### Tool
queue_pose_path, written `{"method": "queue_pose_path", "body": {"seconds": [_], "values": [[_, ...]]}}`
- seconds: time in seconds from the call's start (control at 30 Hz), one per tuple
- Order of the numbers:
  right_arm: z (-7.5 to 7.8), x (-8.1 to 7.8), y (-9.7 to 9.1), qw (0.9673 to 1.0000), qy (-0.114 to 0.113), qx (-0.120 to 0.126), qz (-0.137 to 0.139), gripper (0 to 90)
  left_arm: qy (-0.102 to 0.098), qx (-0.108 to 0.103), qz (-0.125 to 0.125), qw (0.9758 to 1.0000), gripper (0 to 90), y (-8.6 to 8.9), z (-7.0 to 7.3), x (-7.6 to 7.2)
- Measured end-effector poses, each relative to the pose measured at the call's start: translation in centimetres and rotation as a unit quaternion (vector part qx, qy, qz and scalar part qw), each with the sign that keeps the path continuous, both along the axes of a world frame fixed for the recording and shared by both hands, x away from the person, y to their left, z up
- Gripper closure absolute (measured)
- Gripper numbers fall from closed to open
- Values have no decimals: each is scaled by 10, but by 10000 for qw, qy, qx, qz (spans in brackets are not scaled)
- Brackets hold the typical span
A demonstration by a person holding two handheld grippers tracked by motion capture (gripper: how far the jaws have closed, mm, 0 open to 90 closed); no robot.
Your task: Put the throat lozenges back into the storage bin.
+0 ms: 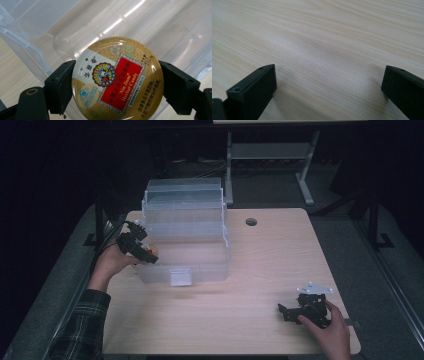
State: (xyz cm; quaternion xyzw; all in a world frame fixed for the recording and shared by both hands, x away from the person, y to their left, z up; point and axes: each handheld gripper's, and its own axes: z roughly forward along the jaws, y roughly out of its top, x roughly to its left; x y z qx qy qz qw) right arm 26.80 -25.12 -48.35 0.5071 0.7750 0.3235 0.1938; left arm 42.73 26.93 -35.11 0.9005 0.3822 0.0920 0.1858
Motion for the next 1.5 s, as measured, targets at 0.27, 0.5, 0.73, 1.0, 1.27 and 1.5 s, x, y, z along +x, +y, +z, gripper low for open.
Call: {"method": "queue_pose_path", "body": {"seconds": [0.27, 0.5, 0.73, 1.0, 1.27, 1.5], "values": [[0, 0, 0, 10000, 0, 2, -1, 0, -34, 4, 4, 10000, 180, 0, 0, 0], [0, 0, 0, 10000, 2, 1, -3, 0, -153, -132, 21, 9998, 180, 2, 7, -5], [0, 0, 0, 10000, -3, -3, 2, 0, -306, -333, -12, 9990, 180, 2, 16, -15], [0, 0, 0, 10000, -5, -4, 3, 0, -449, -564, -14, 9974, 180, 7, 20, -28], [0, 0, 0, 10000, 0, 1, 0, 0, -592, -646, 34, 9961, 180, 17, 20, -43], [0, 0, 0, 10000, -3, -4, -1, 0, -670, -735, 85, 9950, 180, 26, 12, -55]]}}
